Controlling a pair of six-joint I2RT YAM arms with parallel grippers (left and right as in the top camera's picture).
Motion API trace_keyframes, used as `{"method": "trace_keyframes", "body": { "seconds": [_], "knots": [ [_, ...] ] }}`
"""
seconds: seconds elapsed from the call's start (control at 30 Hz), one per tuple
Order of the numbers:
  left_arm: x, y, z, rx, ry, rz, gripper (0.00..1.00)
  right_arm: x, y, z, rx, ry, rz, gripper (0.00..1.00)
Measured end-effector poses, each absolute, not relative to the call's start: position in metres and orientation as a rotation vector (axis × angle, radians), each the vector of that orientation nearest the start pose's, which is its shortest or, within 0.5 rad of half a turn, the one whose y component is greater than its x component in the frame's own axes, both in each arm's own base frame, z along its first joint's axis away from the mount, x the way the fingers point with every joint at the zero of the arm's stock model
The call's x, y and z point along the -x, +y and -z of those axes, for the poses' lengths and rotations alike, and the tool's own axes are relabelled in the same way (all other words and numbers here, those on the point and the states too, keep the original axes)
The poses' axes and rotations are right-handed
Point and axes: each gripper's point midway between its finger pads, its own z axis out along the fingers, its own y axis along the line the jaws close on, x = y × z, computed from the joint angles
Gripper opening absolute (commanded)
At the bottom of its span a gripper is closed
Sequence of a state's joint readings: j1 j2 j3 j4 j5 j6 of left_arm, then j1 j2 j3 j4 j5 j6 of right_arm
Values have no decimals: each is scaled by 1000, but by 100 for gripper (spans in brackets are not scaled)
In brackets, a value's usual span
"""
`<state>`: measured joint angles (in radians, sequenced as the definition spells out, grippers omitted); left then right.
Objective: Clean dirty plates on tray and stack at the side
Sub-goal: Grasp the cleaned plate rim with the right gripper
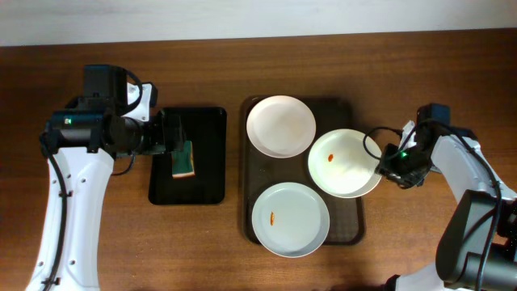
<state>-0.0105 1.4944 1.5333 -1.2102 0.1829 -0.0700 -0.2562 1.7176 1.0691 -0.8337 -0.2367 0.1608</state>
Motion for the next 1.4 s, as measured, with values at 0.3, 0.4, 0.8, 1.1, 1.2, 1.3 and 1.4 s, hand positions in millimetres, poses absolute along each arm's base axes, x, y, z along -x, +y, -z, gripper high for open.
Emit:
{"method": "trace_keyframes", "body": {
  "seconds": [0.3, 0.4, 0.8, 1.1, 1.2, 1.3, 1.4],
  "knots": [
    [-337, -35, -223, 31, 2736, 273, 100, -336, -10, -99, -349, 2829, -418, 36],
    [-339, -35, -223, 30, 2728, 273, 100, -365, 43, -139, -66, 2672, -444, 37],
    [-339, -35, -223, 30, 2727, 273, 100, -469, 125, -33, 225, 2506, -287, 38],
    [-339, -35, -223, 30, 2727, 273, 100, -466, 115, -22, 181, 2548, -256, 4],
    [-339, -35, -223, 30, 2727, 273, 100, -468, 115, -24, 121, 2545, -277, 4],
    [-339, -35, -223, 30, 2727, 273, 100, -468, 118, -33, 103, 2555, -302, 4],
    [-339, -35, -223, 30, 2727, 273, 100, -467, 122, -86, 134, 2527, -305, 4]
  ]
}}
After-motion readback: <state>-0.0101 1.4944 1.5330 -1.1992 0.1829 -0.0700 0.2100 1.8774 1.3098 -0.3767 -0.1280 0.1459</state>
